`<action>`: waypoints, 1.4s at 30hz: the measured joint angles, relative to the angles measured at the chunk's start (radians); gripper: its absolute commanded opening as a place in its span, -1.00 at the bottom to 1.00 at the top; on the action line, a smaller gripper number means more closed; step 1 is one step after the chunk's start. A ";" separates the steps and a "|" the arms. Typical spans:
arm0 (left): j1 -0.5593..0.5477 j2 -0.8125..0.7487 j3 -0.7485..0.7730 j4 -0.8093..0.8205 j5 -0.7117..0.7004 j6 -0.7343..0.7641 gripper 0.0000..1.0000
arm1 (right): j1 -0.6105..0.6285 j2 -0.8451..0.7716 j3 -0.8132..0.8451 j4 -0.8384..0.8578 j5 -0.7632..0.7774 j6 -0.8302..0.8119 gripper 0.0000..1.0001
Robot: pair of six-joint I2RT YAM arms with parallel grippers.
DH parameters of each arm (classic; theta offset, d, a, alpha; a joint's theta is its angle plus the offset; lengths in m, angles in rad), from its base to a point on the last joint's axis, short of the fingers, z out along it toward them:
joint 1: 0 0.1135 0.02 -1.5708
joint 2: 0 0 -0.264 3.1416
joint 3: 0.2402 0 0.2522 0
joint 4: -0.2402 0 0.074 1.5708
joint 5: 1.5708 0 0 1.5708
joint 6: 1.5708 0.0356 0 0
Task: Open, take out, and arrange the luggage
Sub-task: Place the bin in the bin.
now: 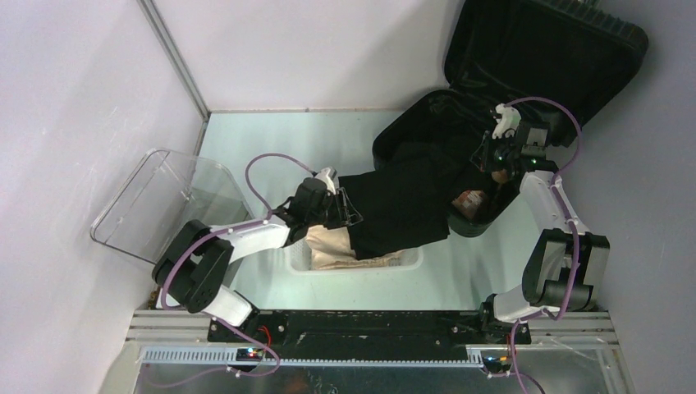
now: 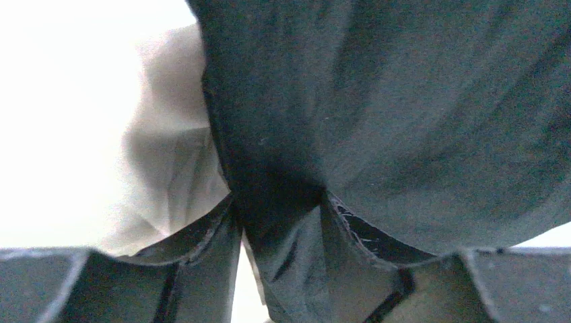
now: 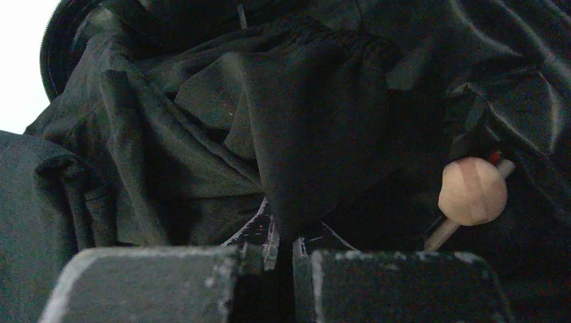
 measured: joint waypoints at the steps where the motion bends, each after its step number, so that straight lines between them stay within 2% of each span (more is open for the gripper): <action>1: 0.000 0.003 0.000 0.010 0.006 -0.005 -0.35 | 0.000 0.000 0.000 0.000 0.000 0.000 -1.00; 5: 0.000 0.009 0.000 0.021 0.029 -0.021 -0.94 | -0.007 0.000 0.000 0.003 -0.002 0.010 -1.00; 7: 0.000 0.009 0.001 0.016 0.041 -0.019 -0.99 | -0.016 0.000 0.000 0.005 -0.003 0.019 -1.00; 9: 0.000 0.008 0.012 -0.014 0.045 -0.016 -1.00 | -0.023 0.000 -0.001 0.013 -0.001 0.023 -1.00; 16: 0.000 -0.046 0.171 -0.316 0.036 0.071 -1.00 | -0.035 0.000 -0.005 0.053 0.015 0.042 -1.00; 20: 0.003 -0.095 0.202 -0.409 0.039 0.105 -1.00 | -0.041 0.001 -0.005 0.080 0.029 0.049 -1.00; 33: 0.032 -0.090 0.266 -0.633 -0.011 0.198 -1.00 | -0.067 0.131 -0.002 0.346 0.124 0.107 -1.00; 42: 0.123 -0.090 0.286 -0.757 -0.064 0.287 -1.00 | -0.068 0.204 0.014 0.407 0.210 0.118 -1.00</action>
